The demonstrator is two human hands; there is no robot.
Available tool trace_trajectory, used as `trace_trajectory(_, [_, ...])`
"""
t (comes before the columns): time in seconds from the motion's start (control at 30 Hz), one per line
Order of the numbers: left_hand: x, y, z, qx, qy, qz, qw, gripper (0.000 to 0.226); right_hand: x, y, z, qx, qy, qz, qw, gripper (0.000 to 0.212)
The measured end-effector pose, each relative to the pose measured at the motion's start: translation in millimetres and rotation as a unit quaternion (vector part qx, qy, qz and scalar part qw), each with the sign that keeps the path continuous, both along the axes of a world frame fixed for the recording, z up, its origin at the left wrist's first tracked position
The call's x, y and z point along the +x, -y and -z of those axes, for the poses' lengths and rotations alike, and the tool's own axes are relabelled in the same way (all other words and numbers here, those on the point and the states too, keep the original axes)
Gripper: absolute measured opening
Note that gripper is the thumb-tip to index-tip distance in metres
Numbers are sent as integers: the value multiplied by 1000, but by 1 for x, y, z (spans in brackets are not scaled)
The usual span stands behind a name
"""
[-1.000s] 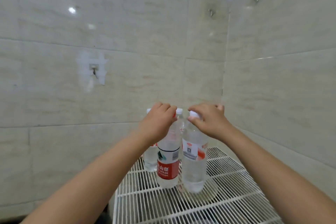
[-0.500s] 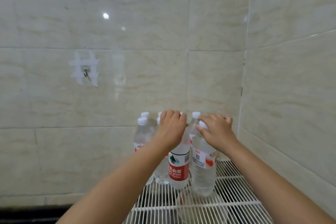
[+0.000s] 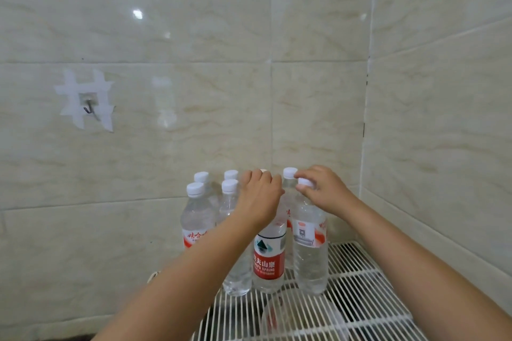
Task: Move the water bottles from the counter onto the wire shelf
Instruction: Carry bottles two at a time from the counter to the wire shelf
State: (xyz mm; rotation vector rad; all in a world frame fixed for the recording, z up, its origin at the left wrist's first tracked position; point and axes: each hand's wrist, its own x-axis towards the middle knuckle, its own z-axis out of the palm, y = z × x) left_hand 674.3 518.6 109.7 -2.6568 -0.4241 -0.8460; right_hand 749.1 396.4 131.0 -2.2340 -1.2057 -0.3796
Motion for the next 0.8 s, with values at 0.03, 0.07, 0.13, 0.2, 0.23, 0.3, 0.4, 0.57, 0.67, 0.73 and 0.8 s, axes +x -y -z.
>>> trace_trajectory(0.03, [1, 1, 0, -8, 2, 6, 1000, 31, 1, -1, 2, 4, 0, -6, 1000, 32])
trace_trajectory(0.07, [1, 1, -2, -16, -5, 5, 1000, 31, 1, -1, 3, 8, -1, -9, 1000, 32])
trace_trajectory(0.13, [-2, 0, -6, -28, -15, 8, 999, 31, 2, 1, 5, 14, -6, -10, 1000, 32])
trace_trajectory(0.2, [-7, 1, -14, -76, -33, 35, 996, 27, 3, 2, 3, 1, -9, -5, 1000, 34])
trace_trajectory(0.23, [-9, 1, -17, -122, -43, 54, 990, 22, 3, 2, 2, -20, -4, 0, 1000, 35])
trace_trajectory(0.3, [-13, 2, -24, -203, -72, 75, 974, 18, 3, 1, -1, -62, 3, 10, 998, 38])
trace_trajectory(0.4, [-20, -1, -34, -222, -112, 66, 966, 12, 1, 1, -8, -52, -11, 32, 998, 39])
trace_trajectory(0.57, [-26, 3, -38, -224, -122, 53, 966, 33, -1, 0, -10, -39, -24, 49, 998, 37])
trace_trajectory(0.67, [-27, 4, -36, -223, -110, 49, 967, 32, -3, 2, -12, -58, -31, 38, 997, 40])
trace_trajectory(0.73, [-27, 5, -35, -229, -101, 46, 967, 28, -4, 5, -13, -75, -39, 27, 996, 41])
trace_trajectory(0.8, [-27, 5, -34, -230, -91, 39, 968, 26, -5, 7, -15, -76, -47, 20, 996, 40])
